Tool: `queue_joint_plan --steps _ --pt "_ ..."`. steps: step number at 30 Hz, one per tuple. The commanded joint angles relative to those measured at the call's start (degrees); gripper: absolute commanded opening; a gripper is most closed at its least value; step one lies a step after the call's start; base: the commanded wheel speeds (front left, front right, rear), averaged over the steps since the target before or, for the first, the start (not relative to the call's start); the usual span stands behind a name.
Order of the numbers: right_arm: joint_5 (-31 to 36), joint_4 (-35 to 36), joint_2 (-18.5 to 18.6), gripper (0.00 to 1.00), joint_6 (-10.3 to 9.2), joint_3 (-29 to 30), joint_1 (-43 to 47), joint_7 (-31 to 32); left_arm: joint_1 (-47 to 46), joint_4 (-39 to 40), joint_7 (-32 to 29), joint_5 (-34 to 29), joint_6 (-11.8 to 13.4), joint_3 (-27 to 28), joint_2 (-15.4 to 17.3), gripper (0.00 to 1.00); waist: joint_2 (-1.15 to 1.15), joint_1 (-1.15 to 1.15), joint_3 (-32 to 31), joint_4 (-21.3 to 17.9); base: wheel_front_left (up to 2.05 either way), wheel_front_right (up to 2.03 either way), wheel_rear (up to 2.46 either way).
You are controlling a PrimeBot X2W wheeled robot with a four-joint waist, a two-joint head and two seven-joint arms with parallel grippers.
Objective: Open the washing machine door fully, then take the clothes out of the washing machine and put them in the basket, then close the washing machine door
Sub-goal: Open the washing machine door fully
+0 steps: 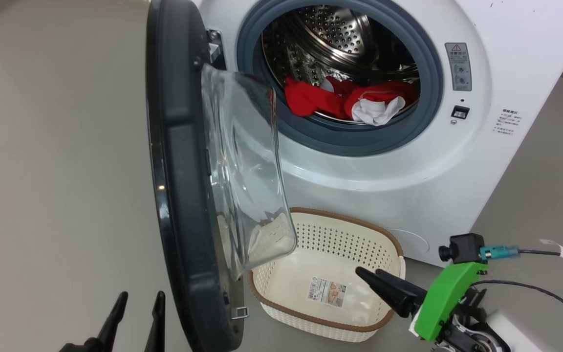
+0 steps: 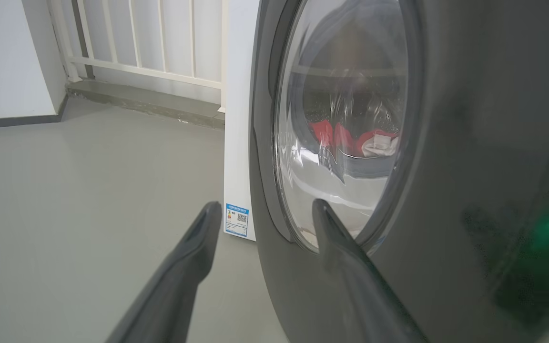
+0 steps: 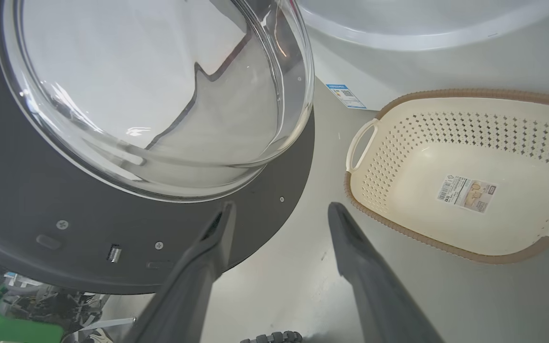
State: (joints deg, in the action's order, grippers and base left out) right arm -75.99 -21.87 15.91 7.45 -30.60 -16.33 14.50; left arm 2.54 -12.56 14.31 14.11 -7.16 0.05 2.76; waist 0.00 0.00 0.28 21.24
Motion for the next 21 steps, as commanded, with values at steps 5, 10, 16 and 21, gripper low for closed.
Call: queue_joint_plan --steps 5,10,16,21 --pt "3.3 0.2 2.8 1.0 0.03 -3.5 0.5 -6.3 -0.7 1.1 0.7 -0.4 -0.3 2.3 0.6 1.0 0.0 0.0 0.1 -0.3 0.0 0.0 0.0" --pt "5.9 -0.5 5.0 1.0 0.03 -7.4 0.6 -12.2 -0.9 0.9 0.7 -0.4 -0.3 2.6 0.6 1.0 0.0 0.0 0.3 -0.4 0.0 0.0 0.0" --pt "8.0 -2.5 7.0 1.0 0.03 -12.3 0.2 -19.7 -0.9 0.7 0.7 -0.3 -0.3 2.8 0.5 1.0 0.0 0.0 0.2 -0.5 0.0 0.0 0.0" --pt "8.4 -4.7 7.6 1.0 0.03 -14.7 -0.6 -26.2 -0.9 0.7 0.7 -0.3 -0.3 3.0 0.4 1.0 0.0 0.0 0.2 -0.5 0.0 0.0 0.0"
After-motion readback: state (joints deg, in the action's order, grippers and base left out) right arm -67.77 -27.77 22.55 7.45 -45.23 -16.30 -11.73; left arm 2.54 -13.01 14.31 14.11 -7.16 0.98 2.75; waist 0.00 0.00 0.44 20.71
